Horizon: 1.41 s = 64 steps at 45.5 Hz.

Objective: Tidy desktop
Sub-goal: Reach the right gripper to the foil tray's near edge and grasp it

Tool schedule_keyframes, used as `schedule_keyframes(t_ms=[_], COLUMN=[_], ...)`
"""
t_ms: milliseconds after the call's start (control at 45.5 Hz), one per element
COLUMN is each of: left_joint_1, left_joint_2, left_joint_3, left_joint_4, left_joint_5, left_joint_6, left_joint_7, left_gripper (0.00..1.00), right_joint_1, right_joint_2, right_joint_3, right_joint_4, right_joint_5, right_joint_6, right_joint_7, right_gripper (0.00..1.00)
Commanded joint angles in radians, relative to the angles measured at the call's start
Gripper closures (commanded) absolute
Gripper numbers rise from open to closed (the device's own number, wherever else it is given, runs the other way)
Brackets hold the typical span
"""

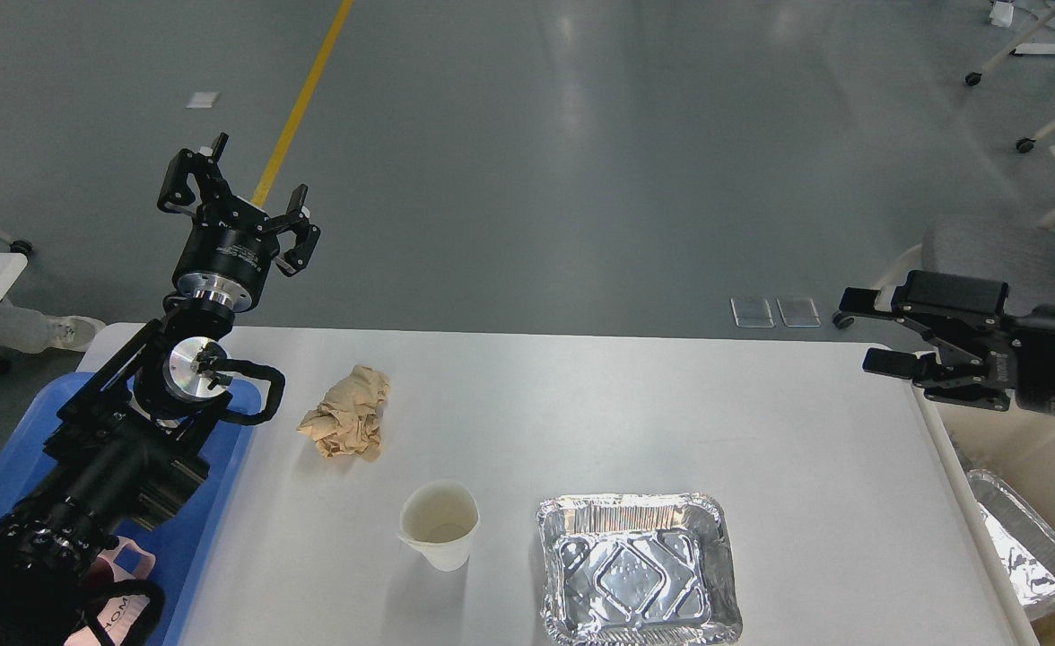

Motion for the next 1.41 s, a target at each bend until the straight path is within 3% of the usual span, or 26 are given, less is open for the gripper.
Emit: schedule_keyframes(t_ms=[0,198,374,638,902,1166,1386], left_joint_1=[0.001,0.002,0.008,0.011,0.016,0.03,0.036], left_joint_2=[-0.006,-0.002,-0.002,-0.003,-0.008,-0.003,-0.006], left_joint_3=[0.009,0.01,0.013,0.015,0.05,0.07,0.07], left_joint_4=[0.001,0.001,0.001,0.001,0.001,0.001,0.001], left_joint_5=[0.0,0.001,0.001,0.008,0.014,0.014,0.014], left_joint_6=[0.001,0.001,0.002,0.004,0.005,0.005,0.007], left_joint_7=[-0.001,0.001,0.002,0.002,0.002,0.002,0.002], left_gripper=[0.03,0.03,0.03,0.03,0.03,0.03,0.03], right_joint_1=[0.002,0.004,0.004,0.004,-0.044,-0.147,-0.187], right_joint_2=[-0.01,-0.034,-0.028,-0.019,0.134,0.254,0.389], right_joint_3=[-0.002,0.004,0.004,0.003,-0.008,-0.019,-0.028], right_joint_4=[0.009,0.012,0.025,0.078,0.095,0.085,0.021], right_joint_5=[-0.002,-0.048,-0.232,-0.314,-0.445,-0.573,-0.718], right_joint_6=[0.081,0.162,0.16,0.164,0.164,0.154,0.148], right_joint_7=[-0.014,-0.056,-0.192,-0.277,-0.384,-0.427,-0.432], right_gripper=[0.02,0.05,0.04,0.03,0.04,0.01,0.01])
